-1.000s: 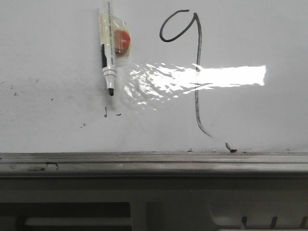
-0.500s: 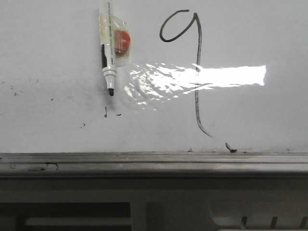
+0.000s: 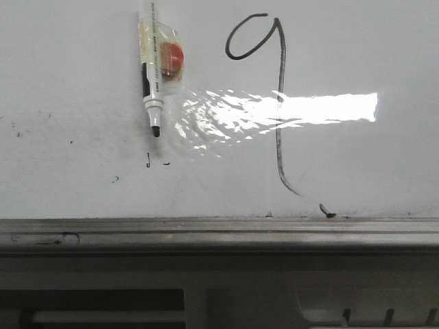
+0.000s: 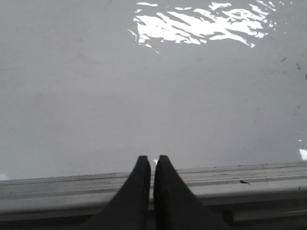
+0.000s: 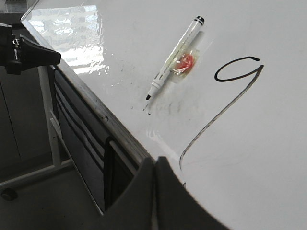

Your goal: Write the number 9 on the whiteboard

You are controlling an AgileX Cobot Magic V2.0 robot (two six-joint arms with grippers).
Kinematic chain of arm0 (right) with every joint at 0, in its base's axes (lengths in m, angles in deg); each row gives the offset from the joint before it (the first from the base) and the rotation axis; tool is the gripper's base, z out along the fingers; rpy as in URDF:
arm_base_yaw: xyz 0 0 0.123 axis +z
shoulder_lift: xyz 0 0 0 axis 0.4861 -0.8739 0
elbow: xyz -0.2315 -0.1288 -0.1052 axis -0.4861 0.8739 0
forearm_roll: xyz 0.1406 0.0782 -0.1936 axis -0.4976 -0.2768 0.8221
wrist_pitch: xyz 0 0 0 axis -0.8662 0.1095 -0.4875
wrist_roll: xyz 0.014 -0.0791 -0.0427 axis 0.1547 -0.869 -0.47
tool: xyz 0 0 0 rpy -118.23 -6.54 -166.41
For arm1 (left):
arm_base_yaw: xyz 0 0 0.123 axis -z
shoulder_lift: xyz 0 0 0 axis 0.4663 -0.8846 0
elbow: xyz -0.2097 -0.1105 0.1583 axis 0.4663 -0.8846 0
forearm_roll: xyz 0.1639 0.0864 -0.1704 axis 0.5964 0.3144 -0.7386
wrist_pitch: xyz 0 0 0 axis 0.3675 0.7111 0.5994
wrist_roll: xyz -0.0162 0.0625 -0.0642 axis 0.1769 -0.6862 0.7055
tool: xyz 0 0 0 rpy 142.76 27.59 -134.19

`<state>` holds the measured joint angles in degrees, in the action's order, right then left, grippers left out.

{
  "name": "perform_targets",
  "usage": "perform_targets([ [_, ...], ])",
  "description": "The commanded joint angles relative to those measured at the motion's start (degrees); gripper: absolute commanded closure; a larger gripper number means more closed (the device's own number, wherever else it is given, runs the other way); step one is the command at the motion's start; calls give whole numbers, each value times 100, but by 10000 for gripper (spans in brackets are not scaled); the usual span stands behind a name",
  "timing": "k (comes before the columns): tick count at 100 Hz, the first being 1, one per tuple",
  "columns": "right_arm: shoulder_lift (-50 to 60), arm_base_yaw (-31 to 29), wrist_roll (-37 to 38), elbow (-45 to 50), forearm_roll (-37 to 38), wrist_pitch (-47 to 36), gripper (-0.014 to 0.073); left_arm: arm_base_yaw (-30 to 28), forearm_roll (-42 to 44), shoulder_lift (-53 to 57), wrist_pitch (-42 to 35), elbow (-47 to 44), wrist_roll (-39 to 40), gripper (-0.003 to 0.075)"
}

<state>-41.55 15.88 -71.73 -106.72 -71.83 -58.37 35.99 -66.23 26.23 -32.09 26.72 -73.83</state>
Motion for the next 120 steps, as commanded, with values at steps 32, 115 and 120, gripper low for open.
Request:
perform_targets([
  [32,-21,-33,-17,-119,34,-450,659,-8,-7,153,-266,-167,78,738],
  [115,1353,-3604,2911,1906,1655,-328,659,-8,-16,153,-266,-167,78,738],
  [120,1378,-3636,2911,1906,1655,-131,659,-8,-16,153,-266,-167,78,738],
])
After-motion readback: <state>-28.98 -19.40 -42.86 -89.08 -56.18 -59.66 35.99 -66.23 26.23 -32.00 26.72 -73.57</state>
